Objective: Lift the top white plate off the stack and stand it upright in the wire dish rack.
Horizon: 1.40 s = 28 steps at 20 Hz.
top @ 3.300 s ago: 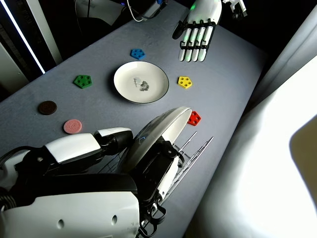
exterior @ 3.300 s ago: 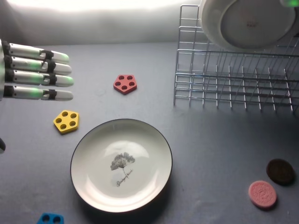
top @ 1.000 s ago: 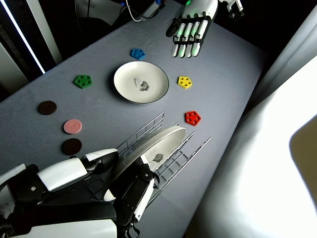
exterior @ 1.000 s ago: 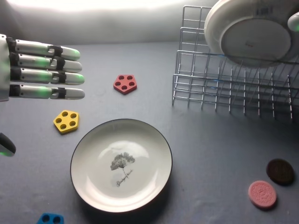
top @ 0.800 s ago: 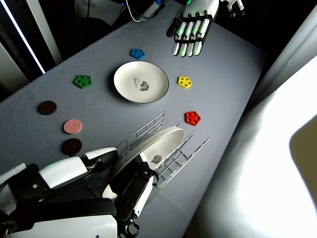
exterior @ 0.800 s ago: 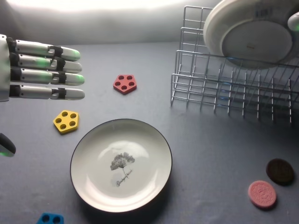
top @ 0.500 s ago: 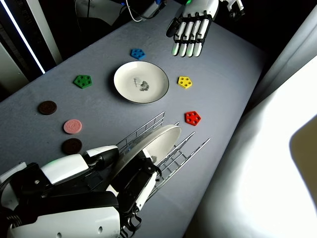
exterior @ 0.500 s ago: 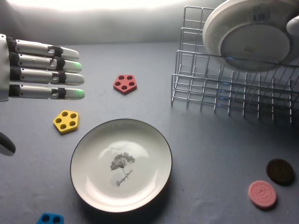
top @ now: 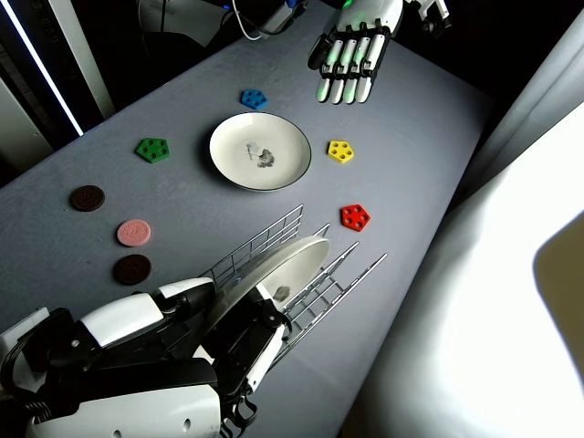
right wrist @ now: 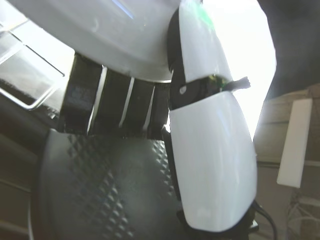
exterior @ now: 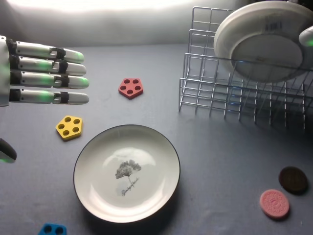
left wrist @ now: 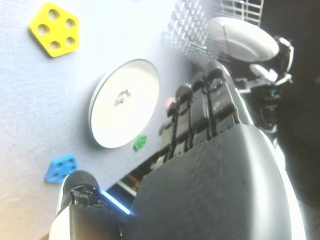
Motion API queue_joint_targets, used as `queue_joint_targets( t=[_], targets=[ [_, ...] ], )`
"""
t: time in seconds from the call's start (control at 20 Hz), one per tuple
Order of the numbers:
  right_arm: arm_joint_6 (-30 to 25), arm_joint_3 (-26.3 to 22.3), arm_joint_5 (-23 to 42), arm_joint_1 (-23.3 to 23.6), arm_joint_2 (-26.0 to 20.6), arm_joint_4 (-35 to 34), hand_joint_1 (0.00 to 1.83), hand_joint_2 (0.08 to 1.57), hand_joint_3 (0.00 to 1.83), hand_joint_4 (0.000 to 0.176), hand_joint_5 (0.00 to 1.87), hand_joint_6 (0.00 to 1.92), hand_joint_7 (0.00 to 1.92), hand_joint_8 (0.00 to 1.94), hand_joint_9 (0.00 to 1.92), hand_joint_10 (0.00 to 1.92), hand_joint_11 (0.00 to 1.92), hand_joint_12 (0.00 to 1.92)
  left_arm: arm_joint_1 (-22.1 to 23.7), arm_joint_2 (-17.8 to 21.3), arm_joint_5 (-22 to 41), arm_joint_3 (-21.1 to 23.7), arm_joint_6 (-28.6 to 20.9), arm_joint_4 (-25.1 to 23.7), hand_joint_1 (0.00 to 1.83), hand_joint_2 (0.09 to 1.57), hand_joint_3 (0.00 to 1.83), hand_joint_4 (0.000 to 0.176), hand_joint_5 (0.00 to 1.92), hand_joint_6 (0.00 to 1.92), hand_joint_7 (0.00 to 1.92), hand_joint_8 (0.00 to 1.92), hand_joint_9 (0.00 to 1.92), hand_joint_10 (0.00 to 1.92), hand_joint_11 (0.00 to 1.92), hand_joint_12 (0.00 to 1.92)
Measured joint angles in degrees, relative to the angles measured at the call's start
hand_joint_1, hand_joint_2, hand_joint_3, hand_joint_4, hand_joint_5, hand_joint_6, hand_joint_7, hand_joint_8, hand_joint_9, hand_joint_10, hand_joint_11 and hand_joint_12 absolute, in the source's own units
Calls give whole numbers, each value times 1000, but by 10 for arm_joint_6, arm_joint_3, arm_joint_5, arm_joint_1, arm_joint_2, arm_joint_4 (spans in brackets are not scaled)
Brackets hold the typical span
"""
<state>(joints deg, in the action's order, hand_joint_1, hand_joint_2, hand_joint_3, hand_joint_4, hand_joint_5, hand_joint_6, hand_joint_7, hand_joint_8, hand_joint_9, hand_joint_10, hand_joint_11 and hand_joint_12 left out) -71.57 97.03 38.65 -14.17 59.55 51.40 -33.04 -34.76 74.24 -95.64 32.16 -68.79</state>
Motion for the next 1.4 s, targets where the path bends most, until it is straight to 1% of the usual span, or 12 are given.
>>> queue_joint_targets(
  t=[0.2, 0.6, 0.7, 0.75, 0.8, 0.85, 0.9, 1.1, 1.15, 1.3, 1.35, 1.4],
  targets=[
    [0, 0, 0, -3, 0, -4, 1498, 1042, 0, 0, 983, 970, 1099, 562, 1160, 597, 1018, 1273, 0, 0, 0, 0, 0, 1, 82, 979, 0, 0, 36, 12, 79, 15, 95, 17, 89, 103],
    [0, 4, 9, -14, 0, -12, 1495, 1051, 1, 0, 965, 1017, 1066, 605, 1105, 682, 1015, 1276, 0, 0, 0, 0, 0, 5, 69, 980, 0, 0, 31, 3, 72, 2, 78, 0, 61, 92],
    [0, 4, 10, -17, 0, -13, 1497, 1041, 1, 0, 980, 971, 1104, 542, 1154, 620, 1015, 1284, 0, 0, 0, 0, 0, 5, 68, 976, 0, 0, 35, 4, 64, 5, 63, 7, 68, 96],
    [0, 4, 10, -18, 0, -14, 1496, 1047, 0, 0, 969, 989, 1084, 576, 1138, 646, 1009, 1291, 0, 0, 0, 0, 0, 5, 81, 975, 0, 0, 46, 7, 80, 10, 83, 13, 76, 99],
    [0, 4, 10, -19, 0, -14, 1491, 1067, 3, 0, 929, 1058, 1006, 676, 1070, 762, 999, 1331, 0, 0, 0, 0, 0, 8, 61, 970, 0, 0, 56, 9, 99, 16, 106, 20, 92, 106],
    [0, 4, 10, -19, 0, -14, 1490, 1080, 0, 0, 900, 1100, 984, 737, 1044, 805, 970, 1355, 0, 0, 0, 0, 0, 9, 62, 971, 0, 0, 55, 8, 100, 14, 106, 18, 98, 108],
    [0, 4, 13, -22, 0, -15, 1487, 1090, 2, 0, 862, 1149, 962, 759, 1012, 863, 967, 1385, 0, 0, 0, 0, 0, 10, 53, 970, 0, 0, 45, 3, 84, 6, 93, 10, 93, 106],
    [-2, 4, 14, -23, 0, -16, 1489, 1086, 1, 0, 869, 1126, 1018, 678, 1010, 870, 950, 1417, 0, 0, 0, 0, 0, 9, 46, 983, 3, 0, 34, 0, 72, 0, 80, 1, 63, 96],
    [-2, 4, 14, -23, 0, -16, 1485, 1105, 4, 0, 840, 1185, 929, 807, 970, 933, 925, 1456, 0, 0, 0, 0, 0, 9, 57, 984, 2, 0, 18, 0, 53, 0, 60, 0, 59, 96],
    [-2, 4, 14, -23, 0, -16, 1488, 1091, 1, 0, 863, 1180, 937, 830, 1006, 867, 981, 1363, 0, 0, 1, 0, 0, 9, 63, 981, 0, 0, 10, 4, 45, 11, 52, 13, 58, 98],
    [-2, 5, 15, -23, 1, -16, 1393, 1109, 0, 0, 878, 1200, 926, 913, 1024, 971, 946, 849, 0, 0, 1, 0, 0, 9, 60, 981, 0, 0, 16, 6, 52, 13, 56, 13, 63, 100],
    [-2, 7, 15, -23, 1, -16, 1249, 1146, 0, 0, 890, 1217, 925, 971, 971, 426, 993, 596, 0, 0, 1, 0, 0, 9, 57, 980, 0, 0, 4, 0, 39, 6, 42, 6, 58, 98]
  ],
)
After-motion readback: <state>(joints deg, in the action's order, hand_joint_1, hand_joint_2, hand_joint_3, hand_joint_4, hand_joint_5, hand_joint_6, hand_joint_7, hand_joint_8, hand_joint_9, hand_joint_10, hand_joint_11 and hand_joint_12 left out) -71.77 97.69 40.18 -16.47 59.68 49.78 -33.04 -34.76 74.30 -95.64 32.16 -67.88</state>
